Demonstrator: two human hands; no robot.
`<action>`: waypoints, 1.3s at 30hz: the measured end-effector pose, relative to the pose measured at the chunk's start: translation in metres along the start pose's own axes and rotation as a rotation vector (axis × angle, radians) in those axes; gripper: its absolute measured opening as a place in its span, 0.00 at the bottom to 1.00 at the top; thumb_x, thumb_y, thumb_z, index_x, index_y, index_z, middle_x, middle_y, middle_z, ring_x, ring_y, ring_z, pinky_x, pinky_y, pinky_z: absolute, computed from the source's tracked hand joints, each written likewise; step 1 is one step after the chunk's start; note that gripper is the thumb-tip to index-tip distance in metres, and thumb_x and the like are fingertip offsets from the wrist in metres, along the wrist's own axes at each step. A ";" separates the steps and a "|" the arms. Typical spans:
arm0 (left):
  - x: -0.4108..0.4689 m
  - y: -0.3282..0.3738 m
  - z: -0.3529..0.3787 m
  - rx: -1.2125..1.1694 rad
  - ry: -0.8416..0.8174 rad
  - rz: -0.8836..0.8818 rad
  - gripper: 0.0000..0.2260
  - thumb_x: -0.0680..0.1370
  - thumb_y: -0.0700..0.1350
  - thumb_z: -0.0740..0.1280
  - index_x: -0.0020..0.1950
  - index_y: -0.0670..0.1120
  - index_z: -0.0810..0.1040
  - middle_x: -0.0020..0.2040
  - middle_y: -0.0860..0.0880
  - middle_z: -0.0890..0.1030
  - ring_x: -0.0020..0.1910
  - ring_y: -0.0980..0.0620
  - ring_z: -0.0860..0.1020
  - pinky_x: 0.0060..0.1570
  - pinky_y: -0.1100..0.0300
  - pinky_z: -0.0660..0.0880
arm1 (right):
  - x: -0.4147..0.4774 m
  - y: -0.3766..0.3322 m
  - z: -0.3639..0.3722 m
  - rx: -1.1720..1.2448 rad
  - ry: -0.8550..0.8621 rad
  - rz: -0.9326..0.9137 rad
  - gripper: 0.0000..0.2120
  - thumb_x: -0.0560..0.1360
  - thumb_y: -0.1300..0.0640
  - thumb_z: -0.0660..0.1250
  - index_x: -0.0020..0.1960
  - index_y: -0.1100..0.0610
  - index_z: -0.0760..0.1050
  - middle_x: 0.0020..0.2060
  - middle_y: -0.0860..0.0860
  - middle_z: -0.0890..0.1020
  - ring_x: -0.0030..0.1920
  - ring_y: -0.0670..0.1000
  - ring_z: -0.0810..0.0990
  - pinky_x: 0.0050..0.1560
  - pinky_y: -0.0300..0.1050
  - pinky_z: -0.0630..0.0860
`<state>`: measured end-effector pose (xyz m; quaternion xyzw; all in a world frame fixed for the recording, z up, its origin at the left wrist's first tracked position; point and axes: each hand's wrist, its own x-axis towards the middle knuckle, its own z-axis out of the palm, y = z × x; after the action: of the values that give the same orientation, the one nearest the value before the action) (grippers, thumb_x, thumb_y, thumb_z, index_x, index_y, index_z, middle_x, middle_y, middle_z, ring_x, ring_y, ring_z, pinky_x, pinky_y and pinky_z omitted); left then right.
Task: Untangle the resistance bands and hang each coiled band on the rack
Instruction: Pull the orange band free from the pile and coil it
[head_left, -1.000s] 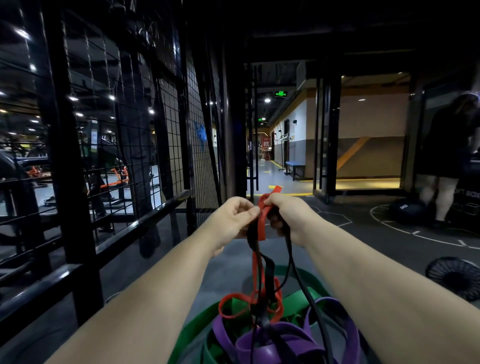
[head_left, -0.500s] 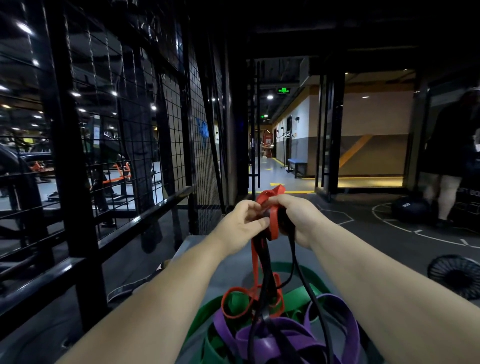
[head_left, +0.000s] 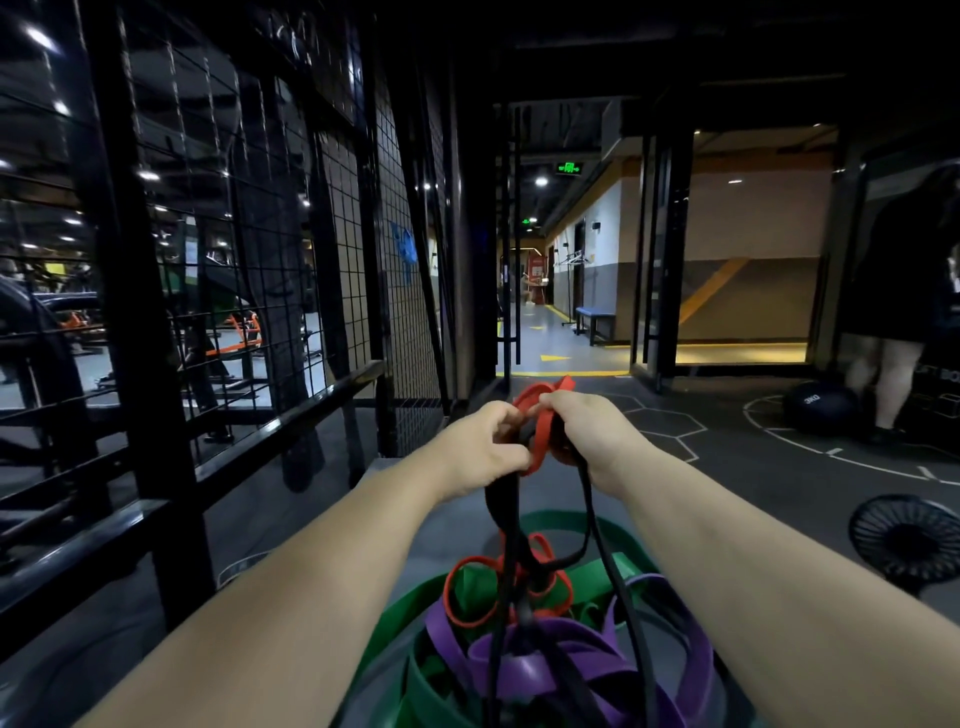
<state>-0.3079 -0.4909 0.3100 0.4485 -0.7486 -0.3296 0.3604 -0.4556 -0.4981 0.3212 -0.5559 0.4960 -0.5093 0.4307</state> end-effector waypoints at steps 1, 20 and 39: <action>0.001 0.000 0.000 0.023 0.021 -0.002 0.15 0.73 0.39 0.69 0.58 0.45 0.74 0.47 0.50 0.80 0.47 0.53 0.77 0.54 0.56 0.75 | 0.001 0.001 -0.001 -0.021 0.002 -0.005 0.12 0.80 0.55 0.60 0.41 0.57 0.77 0.31 0.52 0.78 0.32 0.51 0.75 0.35 0.42 0.70; 0.004 0.036 -0.029 -0.362 0.524 0.144 0.10 0.77 0.32 0.62 0.45 0.48 0.71 0.44 0.45 0.74 0.41 0.51 0.73 0.41 0.62 0.72 | -0.012 0.012 -0.004 0.152 -0.052 0.116 0.08 0.81 0.57 0.57 0.48 0.58 0.73 0.40 0.57 0.85 0.40 0.57 0.83 0.44 0.48 0.77; 0.026 0.080 -0.126 -0.271 0.604 0.136 0.15 0.75 0.29 0.63 0.50 0.48 0.73 0.53 0.45 0.75 0.44 0.52 0.75 0.36 0.63 0.73 | 0.014 -0.046 -0.011 0.093 0.069 -0.136 0.08 0.82 0.57 0.56 0.50 0.59 0.72 0.22 0.50 0.79 0.20 0.46 0.75 0.22 0.34 0.69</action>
<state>-0.2459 -0.5053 0.4481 0.4230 -0.5854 -0.2537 0.6434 -0.4612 -0.5051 0.3694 -0.5498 0.4476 -0.5787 0.4030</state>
